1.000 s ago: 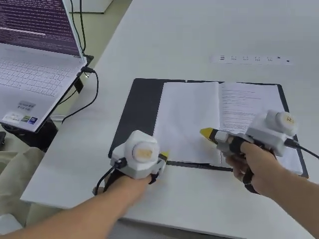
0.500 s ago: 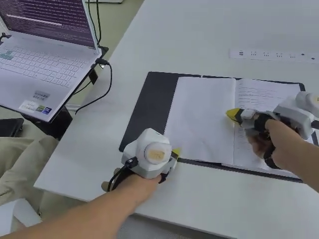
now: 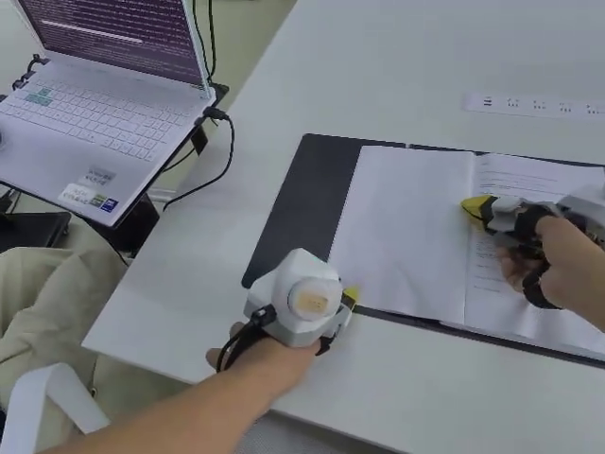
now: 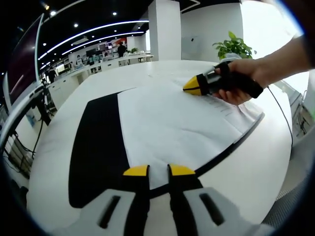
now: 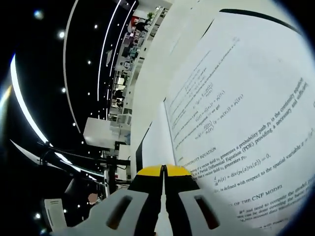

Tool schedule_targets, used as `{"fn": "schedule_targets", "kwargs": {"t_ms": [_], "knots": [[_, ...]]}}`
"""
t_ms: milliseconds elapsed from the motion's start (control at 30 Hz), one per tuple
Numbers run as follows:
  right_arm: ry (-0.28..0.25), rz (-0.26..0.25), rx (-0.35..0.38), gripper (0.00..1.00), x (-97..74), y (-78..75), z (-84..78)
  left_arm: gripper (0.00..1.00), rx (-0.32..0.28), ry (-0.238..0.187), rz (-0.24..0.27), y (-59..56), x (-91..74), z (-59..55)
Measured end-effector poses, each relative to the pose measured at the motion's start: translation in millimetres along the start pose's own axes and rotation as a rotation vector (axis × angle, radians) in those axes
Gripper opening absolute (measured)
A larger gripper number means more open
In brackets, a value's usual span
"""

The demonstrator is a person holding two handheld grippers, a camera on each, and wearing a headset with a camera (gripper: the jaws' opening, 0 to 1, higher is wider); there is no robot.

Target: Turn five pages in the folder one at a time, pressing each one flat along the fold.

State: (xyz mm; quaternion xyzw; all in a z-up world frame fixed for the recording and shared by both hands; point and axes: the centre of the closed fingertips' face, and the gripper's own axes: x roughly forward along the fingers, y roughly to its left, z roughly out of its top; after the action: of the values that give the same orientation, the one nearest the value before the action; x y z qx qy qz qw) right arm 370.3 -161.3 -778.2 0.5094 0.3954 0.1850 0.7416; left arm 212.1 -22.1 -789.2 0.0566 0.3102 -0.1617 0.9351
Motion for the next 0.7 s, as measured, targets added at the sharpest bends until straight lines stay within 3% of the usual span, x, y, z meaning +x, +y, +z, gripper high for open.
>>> {"fn": "schedule_targets", "kwargs": {"t_ms": [467,700], "knots": [[-0.035,0.008,0.059,0.00,23.7,2.5,25.0,0.12,-0.006,-0.001,0.005,0.2,1.3,0.0],[-0.035,-0.008,0.023,0.00,38.9,7.7,39.9,0.12,-0.008,-0.005,0.007,0.7,2.2,-0.8]]}}
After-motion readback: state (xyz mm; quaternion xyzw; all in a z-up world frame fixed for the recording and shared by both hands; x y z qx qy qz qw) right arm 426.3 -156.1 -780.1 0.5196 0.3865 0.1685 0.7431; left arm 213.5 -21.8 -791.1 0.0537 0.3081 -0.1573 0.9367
